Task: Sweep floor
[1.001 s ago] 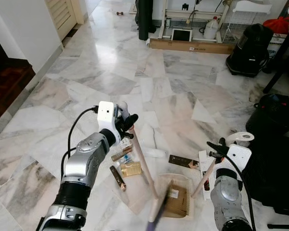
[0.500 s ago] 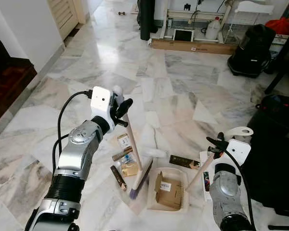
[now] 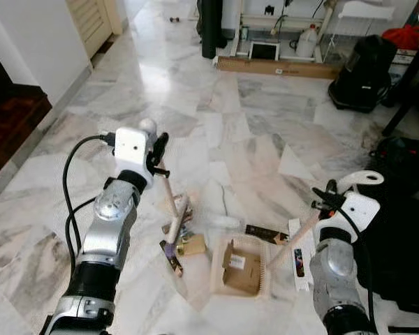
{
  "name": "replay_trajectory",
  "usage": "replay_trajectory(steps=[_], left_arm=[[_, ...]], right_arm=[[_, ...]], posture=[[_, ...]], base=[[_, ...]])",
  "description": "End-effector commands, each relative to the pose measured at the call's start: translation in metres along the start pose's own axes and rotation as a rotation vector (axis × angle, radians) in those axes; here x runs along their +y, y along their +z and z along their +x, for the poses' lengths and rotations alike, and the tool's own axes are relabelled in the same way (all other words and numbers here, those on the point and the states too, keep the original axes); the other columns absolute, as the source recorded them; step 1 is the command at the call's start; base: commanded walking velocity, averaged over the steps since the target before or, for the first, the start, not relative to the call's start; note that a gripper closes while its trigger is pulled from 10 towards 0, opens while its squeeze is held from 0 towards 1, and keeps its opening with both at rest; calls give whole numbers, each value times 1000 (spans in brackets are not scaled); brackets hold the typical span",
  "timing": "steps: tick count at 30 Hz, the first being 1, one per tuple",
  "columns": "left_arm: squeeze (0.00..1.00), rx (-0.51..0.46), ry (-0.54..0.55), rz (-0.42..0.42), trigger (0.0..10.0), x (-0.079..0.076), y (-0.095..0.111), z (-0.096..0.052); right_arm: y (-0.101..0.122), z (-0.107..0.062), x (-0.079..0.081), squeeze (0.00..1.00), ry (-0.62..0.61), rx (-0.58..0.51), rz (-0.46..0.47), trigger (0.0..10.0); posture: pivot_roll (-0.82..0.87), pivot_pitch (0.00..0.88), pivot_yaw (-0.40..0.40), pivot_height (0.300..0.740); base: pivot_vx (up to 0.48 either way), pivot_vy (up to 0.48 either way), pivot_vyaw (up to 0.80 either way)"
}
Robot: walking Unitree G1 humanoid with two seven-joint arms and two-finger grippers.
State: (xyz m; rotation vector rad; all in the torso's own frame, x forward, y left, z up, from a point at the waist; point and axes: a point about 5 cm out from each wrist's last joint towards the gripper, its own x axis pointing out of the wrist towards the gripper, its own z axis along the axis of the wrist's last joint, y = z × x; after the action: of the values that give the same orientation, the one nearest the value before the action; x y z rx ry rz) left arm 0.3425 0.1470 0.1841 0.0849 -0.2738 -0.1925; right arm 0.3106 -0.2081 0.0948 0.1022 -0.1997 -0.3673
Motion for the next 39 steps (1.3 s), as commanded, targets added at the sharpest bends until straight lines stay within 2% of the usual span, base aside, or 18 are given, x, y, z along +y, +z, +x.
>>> replay_trajectory(steps=[1, 6, 14, 25, 29, 32, 39], left_arm=[[0, -20, 8, 14, 10000, -2, -1, -2], [0, -32, 26, 14, 10000, -5, -3, -1], [0, -79, 35, 16, 10000, -23, -5, -1], [0, -115, 52, 31, 10000, -19, -1, -1], [0, -126, 5, -7, 10000, -26, 1, 0], [0, -114, -62, -113, 10000, -36, 3, 3], [0, -108, -114, -160, 10000, -41, 6, 4]], right_arm=[[19, 7, 1, 0, 3, -82, 29, 10000], [28, 9, 2, 0, 3, -106, 72, 10000], [39, 5, 5, 0, 12, -125, 104, 10000], [37, -4, 7, 0, 13, -96, 122, 10000], [37, -5, 8, 0, 13, -84, 138, 10000], [38, -4, 8, 0, 10, -81, 142, 10000], [39, -5, 7, 0, 8, -68, 143, 10000]], posture=[[72, 67, -24, 740], [72, 61, -30, 740], [60, 42, -30, 740], [65, 27, -26, 740], [63, 32, -23, 740], [66, 50, -23, 740], [69, 63, -23, 740]], base=[[0, 0, 0], [0, 0, 0], [0, 0, 0], [0, 0, 0], [0, 0, 0], [0, 0, 0], [0, 0, 0]])
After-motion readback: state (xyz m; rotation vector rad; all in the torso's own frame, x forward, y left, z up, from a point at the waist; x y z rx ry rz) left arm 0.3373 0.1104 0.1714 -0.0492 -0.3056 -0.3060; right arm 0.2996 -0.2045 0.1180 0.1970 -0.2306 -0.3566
